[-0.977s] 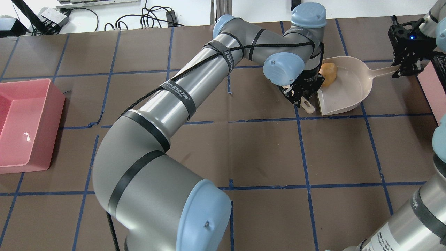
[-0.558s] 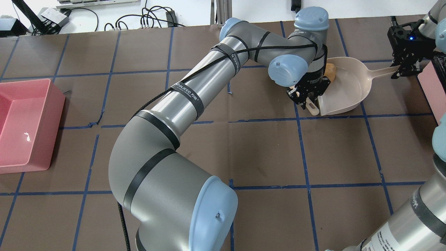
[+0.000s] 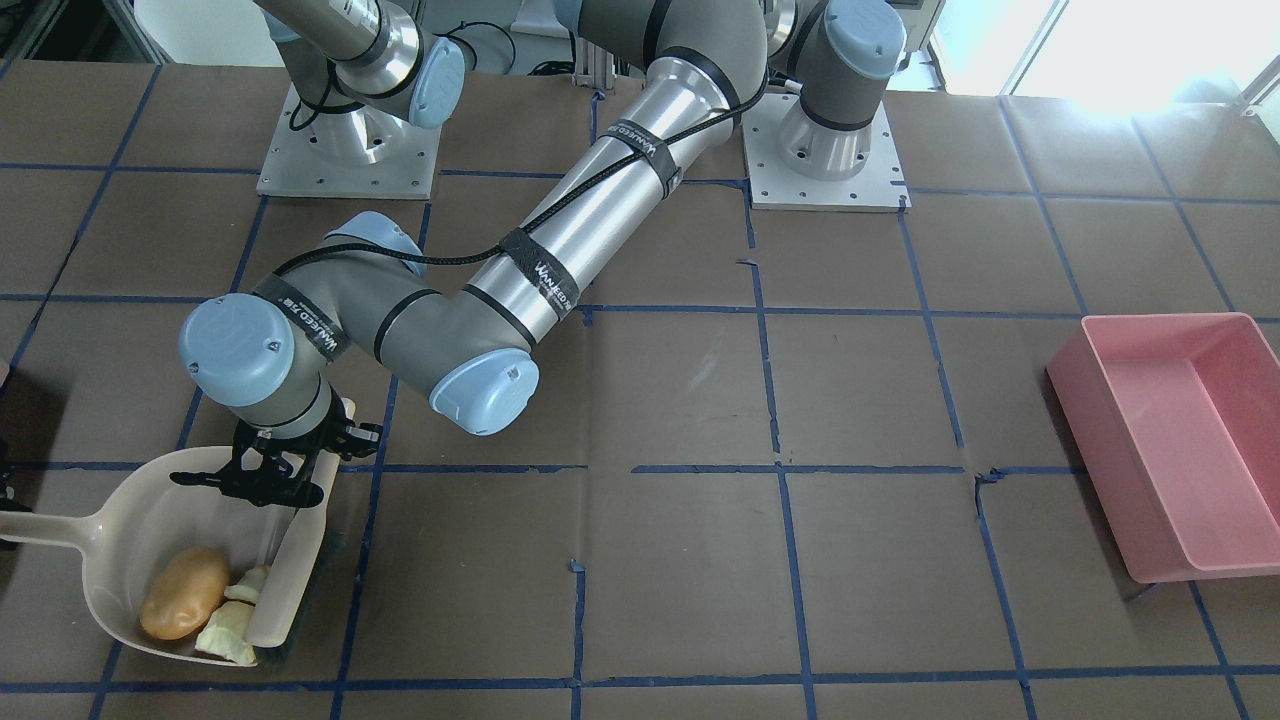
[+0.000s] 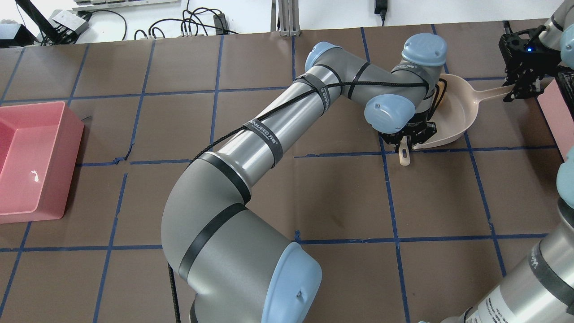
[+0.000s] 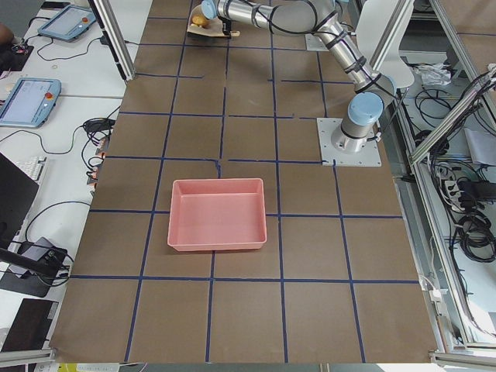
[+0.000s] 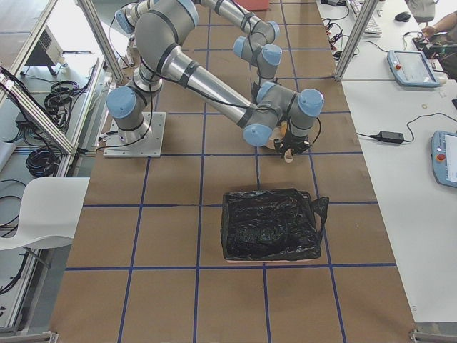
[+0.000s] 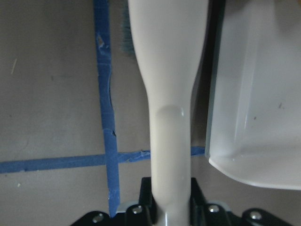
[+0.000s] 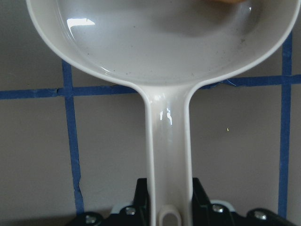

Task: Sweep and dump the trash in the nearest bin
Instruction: 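Sweep the chunks and potato into the dustpan with the left-held brush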

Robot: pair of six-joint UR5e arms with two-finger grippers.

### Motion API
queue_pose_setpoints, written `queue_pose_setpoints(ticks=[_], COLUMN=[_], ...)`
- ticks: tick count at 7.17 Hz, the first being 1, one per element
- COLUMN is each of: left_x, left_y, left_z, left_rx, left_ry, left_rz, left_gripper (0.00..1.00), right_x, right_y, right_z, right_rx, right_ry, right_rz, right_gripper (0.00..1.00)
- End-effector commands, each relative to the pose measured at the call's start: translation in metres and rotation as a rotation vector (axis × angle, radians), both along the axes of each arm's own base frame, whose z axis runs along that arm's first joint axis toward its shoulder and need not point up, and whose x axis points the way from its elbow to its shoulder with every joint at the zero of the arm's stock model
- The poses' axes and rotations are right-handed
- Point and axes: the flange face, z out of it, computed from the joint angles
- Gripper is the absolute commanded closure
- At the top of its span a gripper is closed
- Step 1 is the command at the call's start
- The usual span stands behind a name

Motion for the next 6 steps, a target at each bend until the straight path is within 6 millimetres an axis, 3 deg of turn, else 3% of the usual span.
queue_pose_setpoints(ticks=[1, 2, 4, 6], left_x=[-0.009, -0.015, -0.008, -0.002], left_y=[0.011, 0.019, 0.017, 0.023], left_z=[0.003, 0.005, 0.011, 0.008], left_rx=[-0.046, -0.094, -0.135, -0.120], left_ry=[-0.010, -0.055, -0.119, -0.131], left_rz=[-0.157, -0.282, -0.433, -0.494], left_gripper=[1.00, 1.00, 1.00, 1.00], right_x=[0.000, 0.000, 0.000, 0.000], right_y=[0.000, 0.000, 0.000, 0.000], right_z=[0.000, 0.000, 0.000, 0.000], right_rx=[0.000, 0.000, 0.000, 0.000], right_ry=[0.002, 0.002, 0.002, 0.002], right_rz=[0.004, 0.006, 0.004, 0.003], right_gripper=[1.00, 1.00, 1.00, 1.00])
